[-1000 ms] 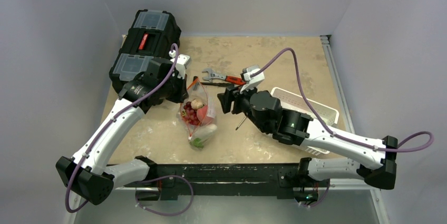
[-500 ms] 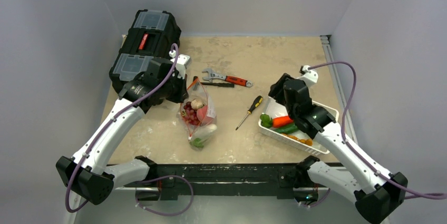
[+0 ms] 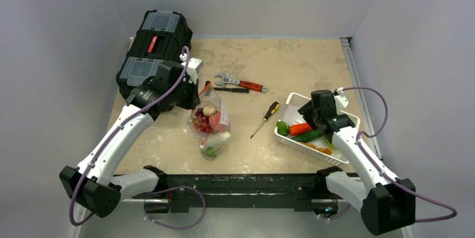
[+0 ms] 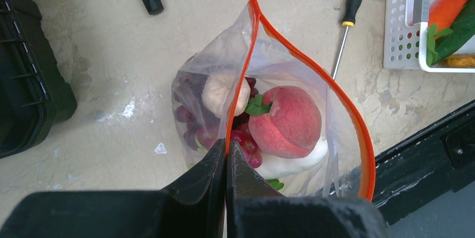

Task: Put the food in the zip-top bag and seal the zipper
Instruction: Pick up the fake vegetable from the bin.

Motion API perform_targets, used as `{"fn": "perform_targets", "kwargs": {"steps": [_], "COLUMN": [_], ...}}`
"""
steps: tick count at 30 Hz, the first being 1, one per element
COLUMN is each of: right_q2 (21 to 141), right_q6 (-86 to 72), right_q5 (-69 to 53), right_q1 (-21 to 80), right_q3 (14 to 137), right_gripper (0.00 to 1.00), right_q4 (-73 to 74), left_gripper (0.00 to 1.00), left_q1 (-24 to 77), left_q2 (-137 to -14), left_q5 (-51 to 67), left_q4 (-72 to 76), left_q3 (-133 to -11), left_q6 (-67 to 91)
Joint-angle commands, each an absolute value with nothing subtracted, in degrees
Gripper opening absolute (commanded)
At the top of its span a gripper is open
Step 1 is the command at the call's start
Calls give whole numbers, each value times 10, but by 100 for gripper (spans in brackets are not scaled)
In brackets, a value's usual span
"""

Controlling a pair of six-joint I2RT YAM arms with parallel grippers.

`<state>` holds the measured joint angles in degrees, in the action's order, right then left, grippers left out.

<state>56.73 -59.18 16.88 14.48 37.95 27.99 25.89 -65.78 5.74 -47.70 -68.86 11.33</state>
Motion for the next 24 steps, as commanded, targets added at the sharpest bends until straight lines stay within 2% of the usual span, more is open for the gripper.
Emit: {"fn": "perform_targets", "kwargs": {"steps": [1, 13, 24], "right_q2": [569, 620, 671], "right_q6": [-646, -676, -679], "right_q5": [174, 183, 173], "right_q1": [131, 122, 116], "right_q3": [376, 365, 342], "right_gripper": [49, 50, 50], "right_q4": [311, 333, 277], "left_gripper": [0, 0, 0], "left_q1": [256, 256, 256], "left_q2": [-658, -659, -659], "left_q5": [56, 55, 55], "left_q4": [-474, -474, -473], "left_q3": [-694, -694, -694], "left_q6": [105, 105, 105]}}
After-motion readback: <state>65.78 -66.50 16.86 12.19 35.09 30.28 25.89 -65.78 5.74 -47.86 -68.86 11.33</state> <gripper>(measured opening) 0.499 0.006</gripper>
